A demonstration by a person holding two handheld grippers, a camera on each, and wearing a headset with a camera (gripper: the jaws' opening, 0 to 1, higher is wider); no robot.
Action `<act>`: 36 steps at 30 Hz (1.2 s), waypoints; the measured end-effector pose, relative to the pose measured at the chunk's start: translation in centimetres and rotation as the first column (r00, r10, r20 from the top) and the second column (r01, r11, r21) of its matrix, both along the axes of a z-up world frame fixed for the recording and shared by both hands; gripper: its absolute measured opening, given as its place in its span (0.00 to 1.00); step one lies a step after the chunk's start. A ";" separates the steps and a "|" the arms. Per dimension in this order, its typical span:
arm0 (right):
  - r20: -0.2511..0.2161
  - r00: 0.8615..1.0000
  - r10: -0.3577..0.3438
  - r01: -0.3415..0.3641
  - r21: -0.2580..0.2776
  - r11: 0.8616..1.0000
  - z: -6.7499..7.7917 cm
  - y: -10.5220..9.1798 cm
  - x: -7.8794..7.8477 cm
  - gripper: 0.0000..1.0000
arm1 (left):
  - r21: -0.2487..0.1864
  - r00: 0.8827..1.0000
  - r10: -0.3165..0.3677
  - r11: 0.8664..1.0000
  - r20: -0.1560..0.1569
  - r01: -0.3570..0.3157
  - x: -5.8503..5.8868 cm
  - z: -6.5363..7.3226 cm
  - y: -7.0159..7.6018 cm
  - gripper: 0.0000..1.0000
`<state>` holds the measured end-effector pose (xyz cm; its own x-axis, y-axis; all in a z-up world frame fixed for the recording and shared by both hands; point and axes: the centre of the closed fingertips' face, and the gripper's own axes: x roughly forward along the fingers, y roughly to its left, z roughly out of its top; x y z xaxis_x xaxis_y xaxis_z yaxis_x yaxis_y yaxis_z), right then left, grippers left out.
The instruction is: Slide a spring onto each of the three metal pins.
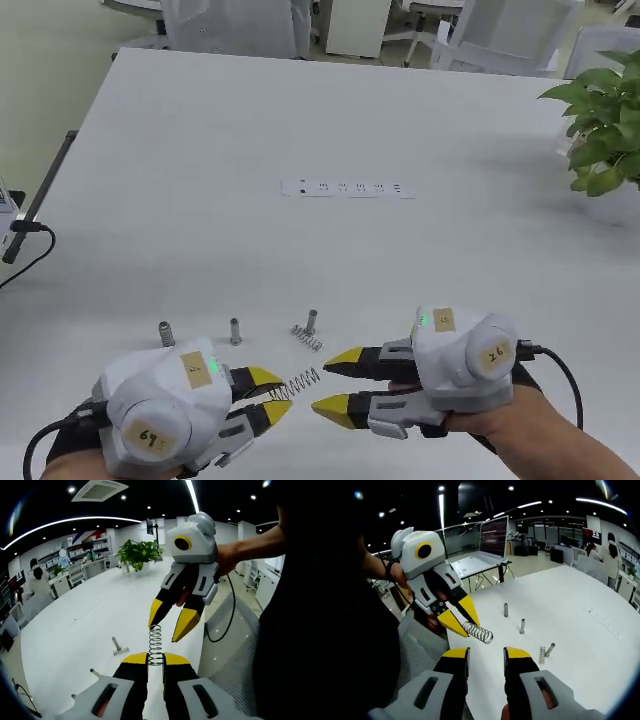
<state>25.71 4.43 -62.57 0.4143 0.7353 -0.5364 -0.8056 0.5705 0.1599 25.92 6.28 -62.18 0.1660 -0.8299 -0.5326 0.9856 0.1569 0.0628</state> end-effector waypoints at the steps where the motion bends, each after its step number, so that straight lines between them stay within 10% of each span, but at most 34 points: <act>1: 0.001 1.000 0.006 -0.006 0.002 1.000 0.0 0.0 0.0 0.23 | 0.004 1.000 -0.008 1.000 0.002 0.008 -0.1 0.0 0.0 0.03; 36: -0.011 0.987 0.159 -0.159 -0.020 0.987 1.9 1.7 -1.0 0.09 | 0.053 0.991 -0.129 0.990 0.018 0.128 -0.8 -1.8 -1.6 0.02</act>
<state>24.76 6.11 -60.62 0.2879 0.7802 -0.5554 -0.8848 0.4386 0.1575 25.10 4.65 -63.98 0.0715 -0.8165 -0.5729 0.9958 0.0251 0.0884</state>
